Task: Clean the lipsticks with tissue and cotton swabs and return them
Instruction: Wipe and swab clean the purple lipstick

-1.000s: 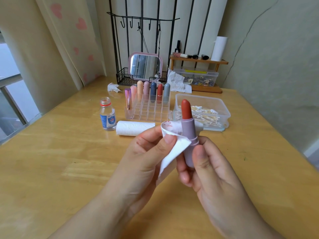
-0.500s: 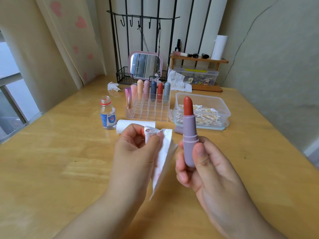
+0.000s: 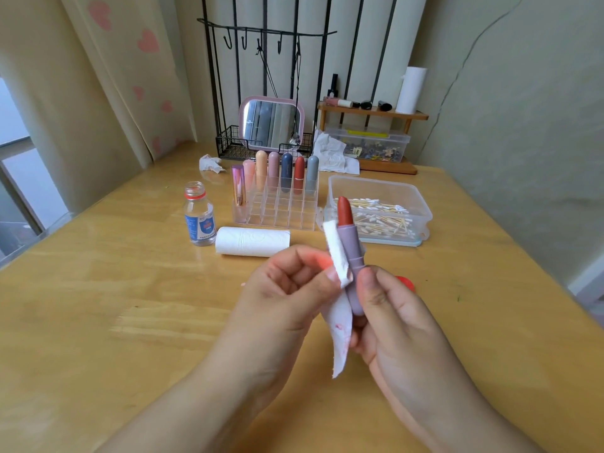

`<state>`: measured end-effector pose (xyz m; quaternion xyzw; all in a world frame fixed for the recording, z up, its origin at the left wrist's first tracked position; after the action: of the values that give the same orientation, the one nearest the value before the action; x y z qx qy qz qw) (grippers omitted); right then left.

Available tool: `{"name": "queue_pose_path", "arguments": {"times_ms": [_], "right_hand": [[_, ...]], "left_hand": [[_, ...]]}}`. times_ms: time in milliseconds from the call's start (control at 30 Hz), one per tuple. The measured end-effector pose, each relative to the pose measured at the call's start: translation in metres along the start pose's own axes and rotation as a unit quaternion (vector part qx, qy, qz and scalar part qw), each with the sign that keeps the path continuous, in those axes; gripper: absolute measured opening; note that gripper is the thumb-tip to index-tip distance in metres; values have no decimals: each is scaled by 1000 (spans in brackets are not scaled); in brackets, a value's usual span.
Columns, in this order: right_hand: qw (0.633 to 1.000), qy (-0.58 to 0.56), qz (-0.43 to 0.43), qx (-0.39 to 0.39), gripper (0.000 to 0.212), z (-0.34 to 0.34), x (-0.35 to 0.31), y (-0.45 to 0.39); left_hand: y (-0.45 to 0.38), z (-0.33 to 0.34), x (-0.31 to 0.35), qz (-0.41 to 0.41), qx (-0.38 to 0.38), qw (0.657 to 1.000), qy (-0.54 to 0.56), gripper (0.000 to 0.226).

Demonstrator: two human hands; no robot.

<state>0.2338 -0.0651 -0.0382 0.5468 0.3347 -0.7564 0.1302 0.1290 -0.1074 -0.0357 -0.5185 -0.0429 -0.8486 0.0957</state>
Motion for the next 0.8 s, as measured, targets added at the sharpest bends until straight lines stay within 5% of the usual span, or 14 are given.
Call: {"name": "queue_pose_path", "arguments": {"times_ms": [233,433,567,667,800], "right_hand": [[999,48,0,15,38,4,-4,3],[988,113,-5,108,32,-18,-7,-9],[977,153,4,149,25,-37,-6,-16],[976,162,17,145,26,-41,-4,-17],[983,121,39,135,27,-40,-2,-17]], "left_hand": [[-6,-13,2,-3,108,994,11,26],[-11,-33,7,39,273,944,-182,22],[-27,-25,12,11,264,908,-325,12],[-46,-10,13,5,225,838,-497,13],[-64,-7,4,-65,162,833,-525,23]]}}
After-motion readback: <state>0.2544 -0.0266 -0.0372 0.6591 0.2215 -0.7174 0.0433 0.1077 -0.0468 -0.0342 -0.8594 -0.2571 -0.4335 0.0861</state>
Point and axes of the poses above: each hand's wrist, its own y-axis away from the middle knuckle, its own z-axis out of the palm, x = y × z, the point moved 3 cm from there along -y, towards the middle knuckle, and after that the axes turned 12 degrees about -z, right-handed, at the moved point
